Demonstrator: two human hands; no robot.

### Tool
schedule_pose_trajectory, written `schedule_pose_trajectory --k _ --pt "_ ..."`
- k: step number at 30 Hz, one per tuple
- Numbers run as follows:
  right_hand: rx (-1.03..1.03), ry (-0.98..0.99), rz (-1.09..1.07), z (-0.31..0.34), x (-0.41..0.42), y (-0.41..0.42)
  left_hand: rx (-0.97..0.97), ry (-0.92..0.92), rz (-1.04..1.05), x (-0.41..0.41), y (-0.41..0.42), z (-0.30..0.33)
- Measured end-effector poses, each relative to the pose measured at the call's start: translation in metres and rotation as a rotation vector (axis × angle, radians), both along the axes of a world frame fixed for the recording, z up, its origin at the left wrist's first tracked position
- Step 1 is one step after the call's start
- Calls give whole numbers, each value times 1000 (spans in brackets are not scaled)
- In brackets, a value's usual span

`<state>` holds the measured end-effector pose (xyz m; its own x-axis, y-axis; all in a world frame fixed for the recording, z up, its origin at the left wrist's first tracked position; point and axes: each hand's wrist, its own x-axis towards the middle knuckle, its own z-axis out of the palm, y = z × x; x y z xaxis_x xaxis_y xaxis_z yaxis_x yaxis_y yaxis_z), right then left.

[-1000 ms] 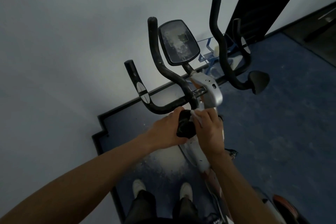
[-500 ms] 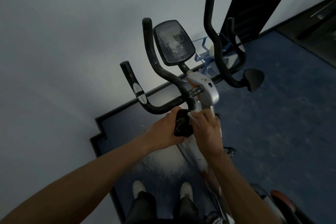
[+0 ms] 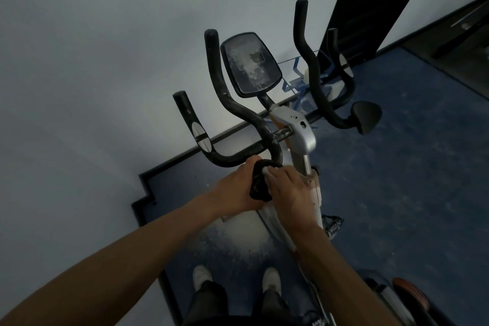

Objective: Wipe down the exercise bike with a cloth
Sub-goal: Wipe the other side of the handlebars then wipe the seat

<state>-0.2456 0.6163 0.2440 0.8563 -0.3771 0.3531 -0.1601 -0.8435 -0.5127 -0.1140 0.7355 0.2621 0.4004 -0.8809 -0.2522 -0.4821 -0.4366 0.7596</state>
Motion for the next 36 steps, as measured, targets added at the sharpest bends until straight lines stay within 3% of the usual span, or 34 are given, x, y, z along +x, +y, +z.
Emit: schedule_pose_trajectory --k 7,16,19,23,26,29,32,36 --pt "42 -26 166 -3 -12 20 19 -32 -45 2 2 3" --pt "33 -19 -59 14 11 3 46 -7 -36 3 6 3" --pt "7 72 28 12 24 19 56 -16 -56 3 7 3" --pt "197 -25 161 1 -3 23 50 -40 -72 1 6 3" --pt "170 -14 209 -12 -28 11 47 -50 -80 3 4 3" --pt "77 -37 158 -8 -30 2 55 -46 -87 4 5 4" --pt "122 -94 55 4 -10 13 49 -43 -86 5 5 3" --pt "158 -80 138 -7 -12 28 69 -55 -81 4 5 3"
